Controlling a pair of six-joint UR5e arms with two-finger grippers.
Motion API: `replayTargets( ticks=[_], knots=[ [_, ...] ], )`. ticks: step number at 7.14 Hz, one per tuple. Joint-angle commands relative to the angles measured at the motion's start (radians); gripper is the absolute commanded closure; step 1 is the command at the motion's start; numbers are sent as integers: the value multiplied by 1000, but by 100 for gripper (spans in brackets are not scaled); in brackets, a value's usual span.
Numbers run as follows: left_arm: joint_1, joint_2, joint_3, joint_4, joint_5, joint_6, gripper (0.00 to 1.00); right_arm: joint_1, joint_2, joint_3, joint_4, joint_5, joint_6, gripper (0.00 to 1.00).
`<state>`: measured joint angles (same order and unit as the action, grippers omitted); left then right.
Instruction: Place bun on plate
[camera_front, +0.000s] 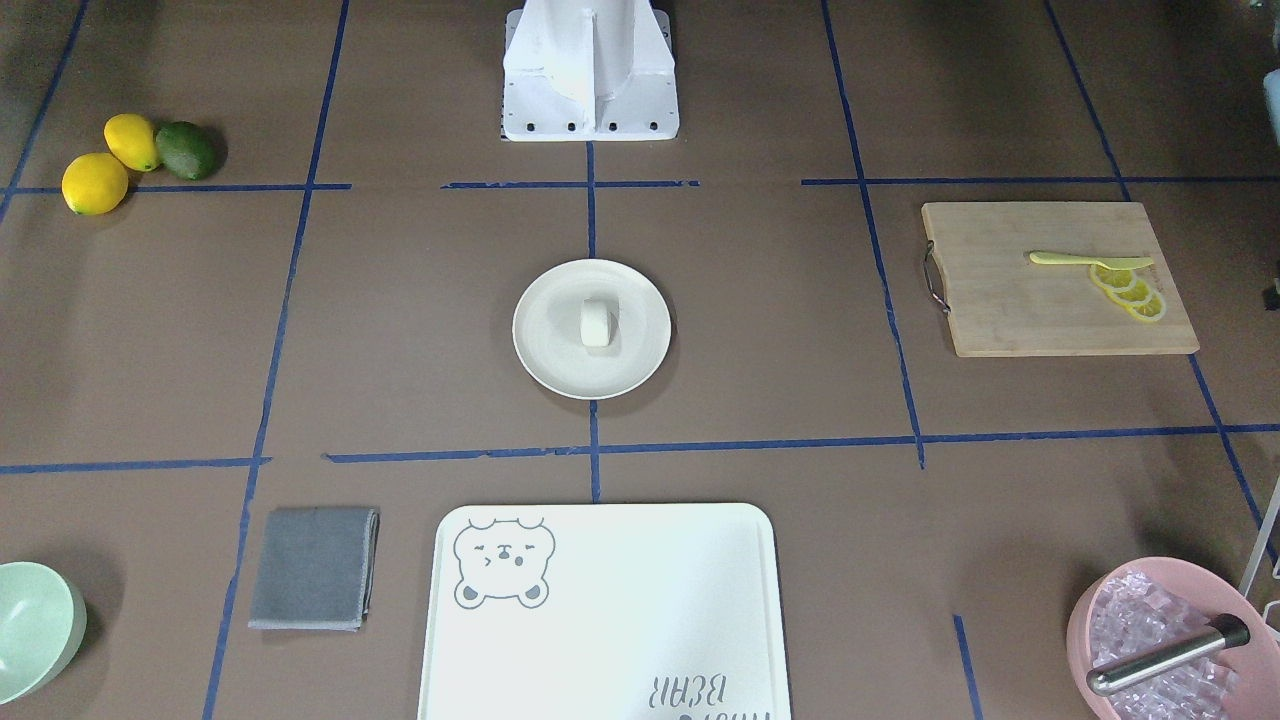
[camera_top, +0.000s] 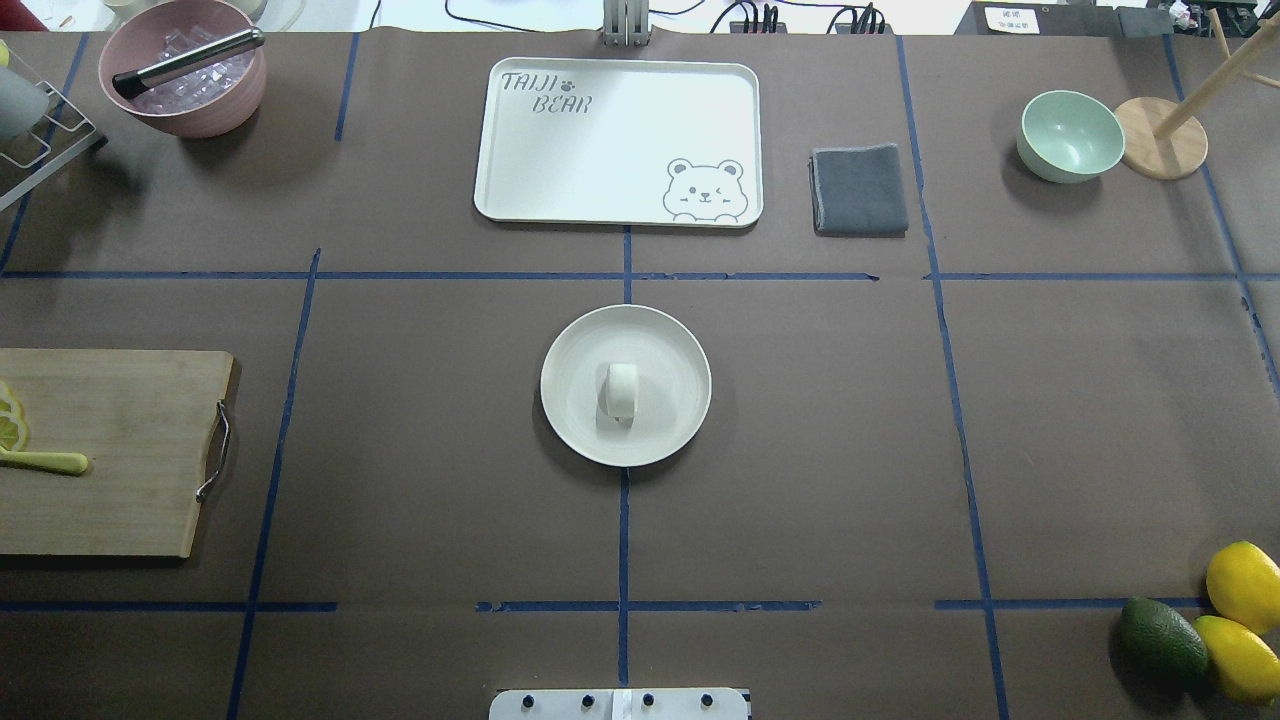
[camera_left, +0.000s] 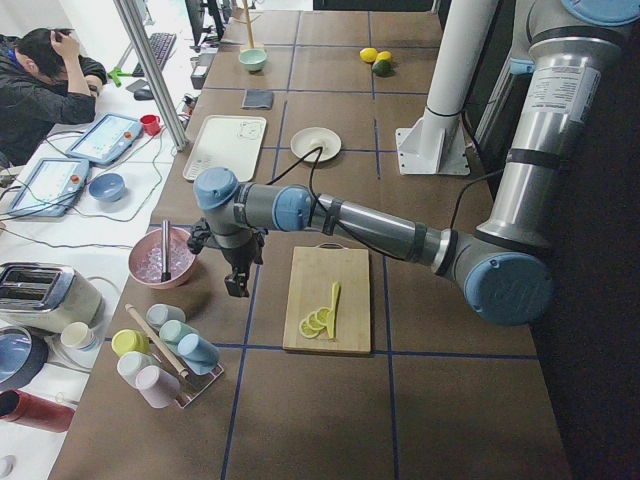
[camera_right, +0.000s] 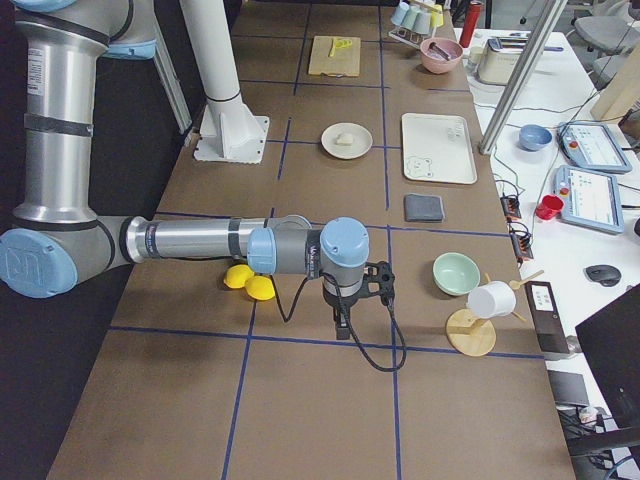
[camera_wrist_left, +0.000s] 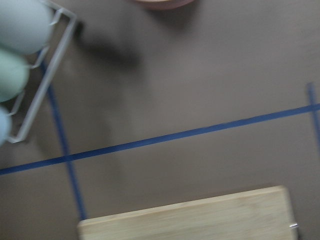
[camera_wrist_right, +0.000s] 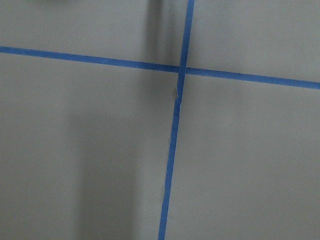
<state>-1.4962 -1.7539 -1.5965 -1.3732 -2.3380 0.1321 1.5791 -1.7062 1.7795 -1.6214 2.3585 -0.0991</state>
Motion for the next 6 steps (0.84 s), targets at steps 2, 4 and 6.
replayTargets(
  ticks=[2, 4, 6],
  knots=[
    [-110, 115, 56, -82, -9, 64, 0, 1, 8, 0, 0, -1, 2, 0],
    [-114, 158, 50, -86, -10, 57, 0, 1, 10, 0, 0, -5, 2, 0],
    [-114, 171, 38, -86, -9, 9, 0, 1, 4, 0, 0, -4, 2, 0]
  ],
)
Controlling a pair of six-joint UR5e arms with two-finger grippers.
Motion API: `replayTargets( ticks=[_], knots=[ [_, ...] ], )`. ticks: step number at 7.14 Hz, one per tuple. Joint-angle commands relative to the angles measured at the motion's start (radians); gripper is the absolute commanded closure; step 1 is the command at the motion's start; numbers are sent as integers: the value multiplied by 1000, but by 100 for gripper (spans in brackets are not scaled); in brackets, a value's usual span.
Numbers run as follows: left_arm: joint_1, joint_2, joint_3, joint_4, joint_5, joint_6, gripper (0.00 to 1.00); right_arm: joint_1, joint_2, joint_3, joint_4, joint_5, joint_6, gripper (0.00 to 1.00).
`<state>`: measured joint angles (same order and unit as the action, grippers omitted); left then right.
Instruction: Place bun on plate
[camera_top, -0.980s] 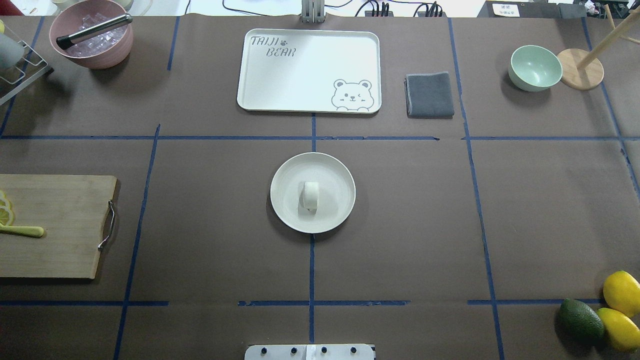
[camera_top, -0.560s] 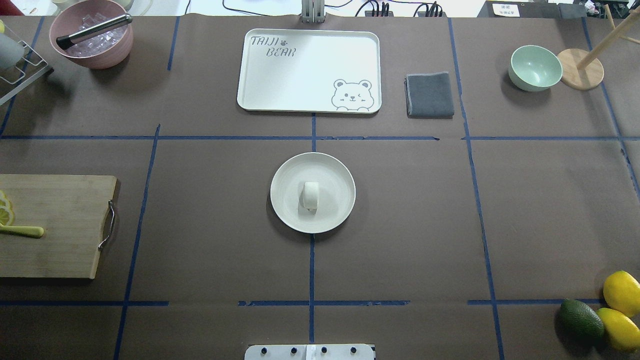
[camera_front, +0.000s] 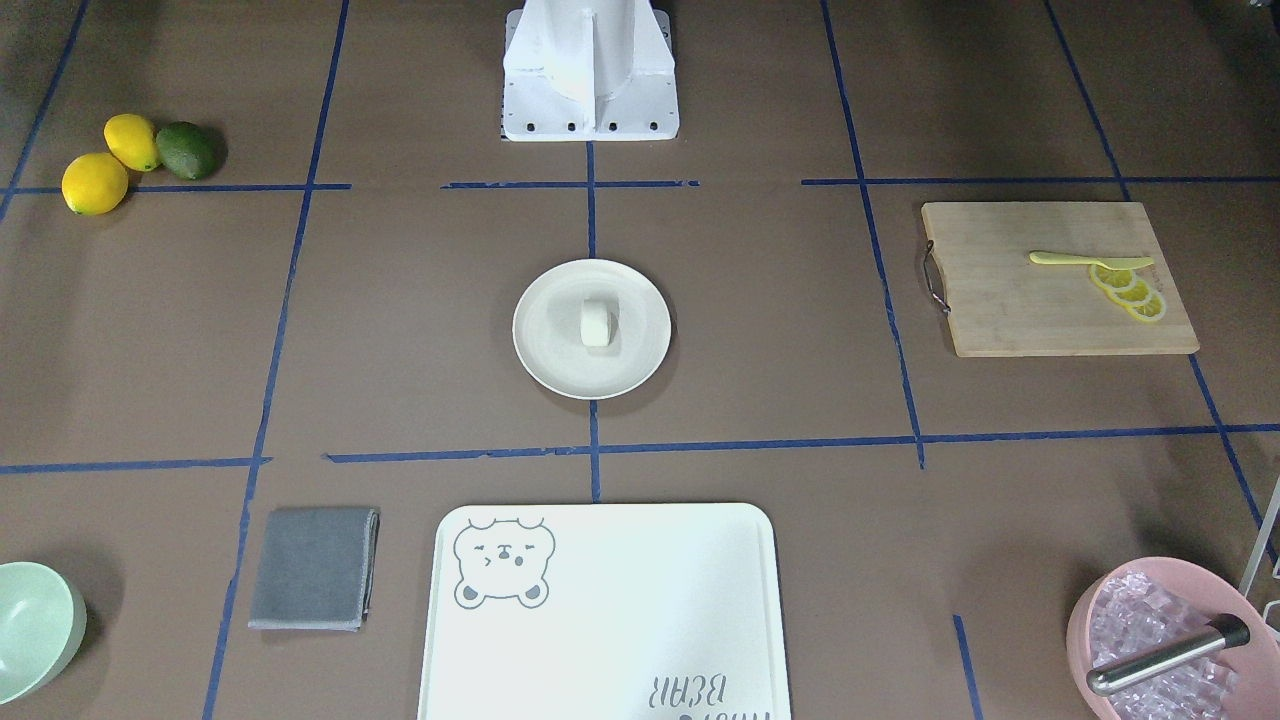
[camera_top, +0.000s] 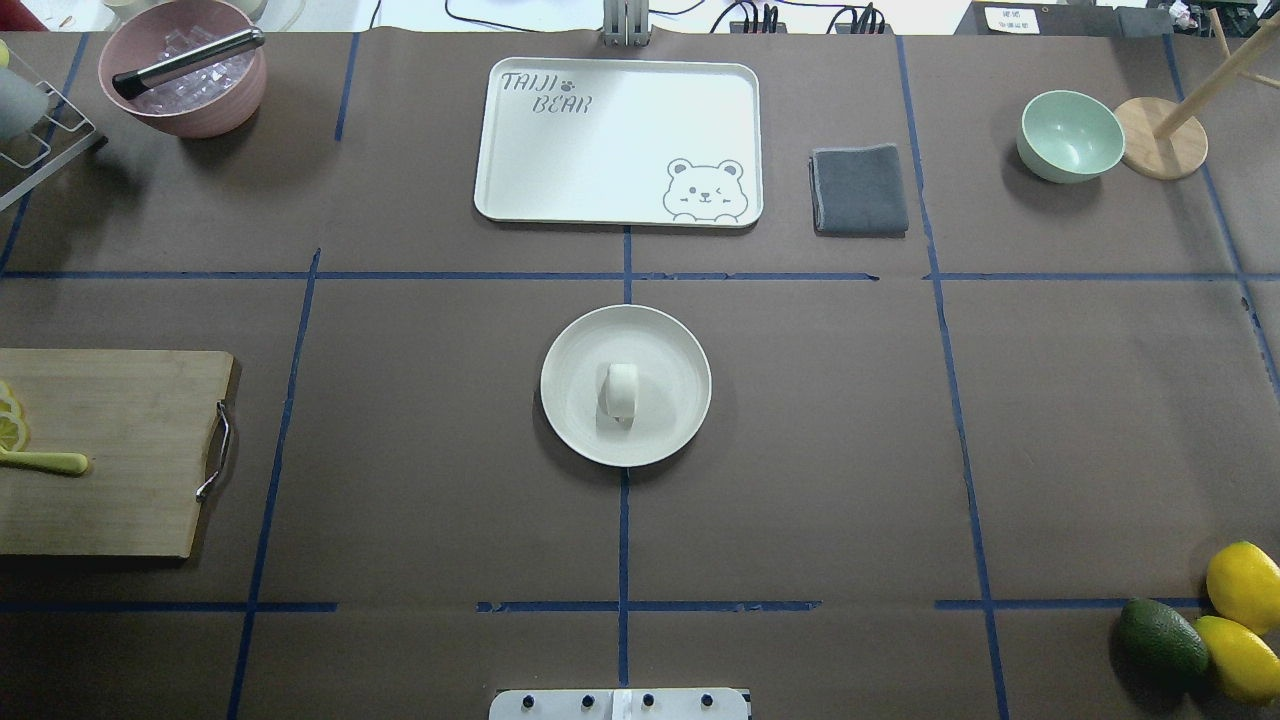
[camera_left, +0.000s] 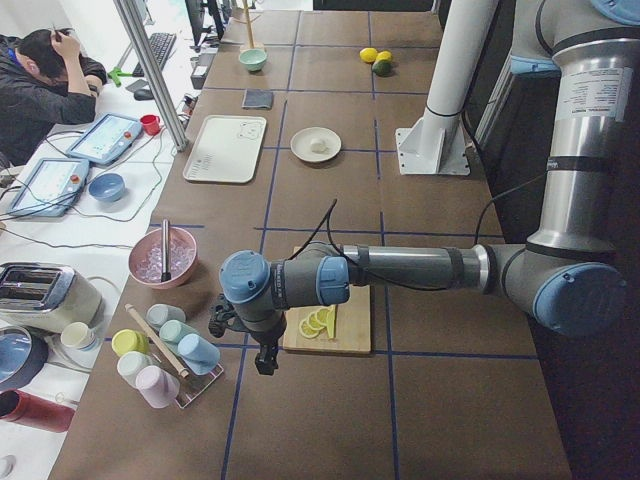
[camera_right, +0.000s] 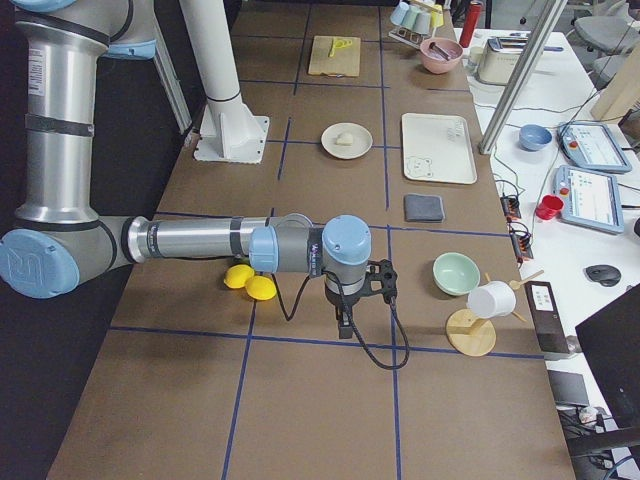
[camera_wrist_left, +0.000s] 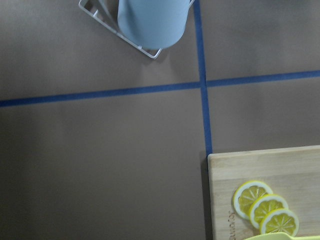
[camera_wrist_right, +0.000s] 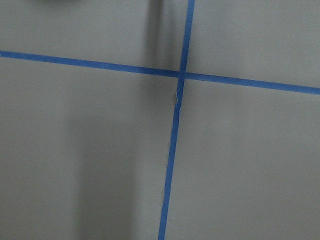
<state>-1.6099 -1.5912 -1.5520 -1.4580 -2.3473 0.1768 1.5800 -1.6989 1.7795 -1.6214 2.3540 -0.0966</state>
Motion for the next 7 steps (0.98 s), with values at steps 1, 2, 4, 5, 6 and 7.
replayTargets(
  ticks=[1, 2, 4, 5, 6, 7],
  knots=[
    [-1, 8, -26, 1, 0, -58, 0, 0, -4, 0, 0, 1, 0, 0],
    [-1, 22, -43, 1, -1, -71, 0, 0, -4, -2, 0, 1, 2, 0],
    [-1, 36, -63, -1, -30, -86, 0, 0, -4, -3, 0, 1, 3, 0],
    [-1, 36, -63, -1, -30, -86, 0, 0, -2, -5, 0, -1, 2, 0],
    [-1, 36, -63, -1, -30, -86, 0, 0, -1, -3, 0, -1, 3, 0],
    [-1, 36, -63, -1, -30, -86, 0, 0, -1, -3, 0, -1, 3, 0]
  ],
)
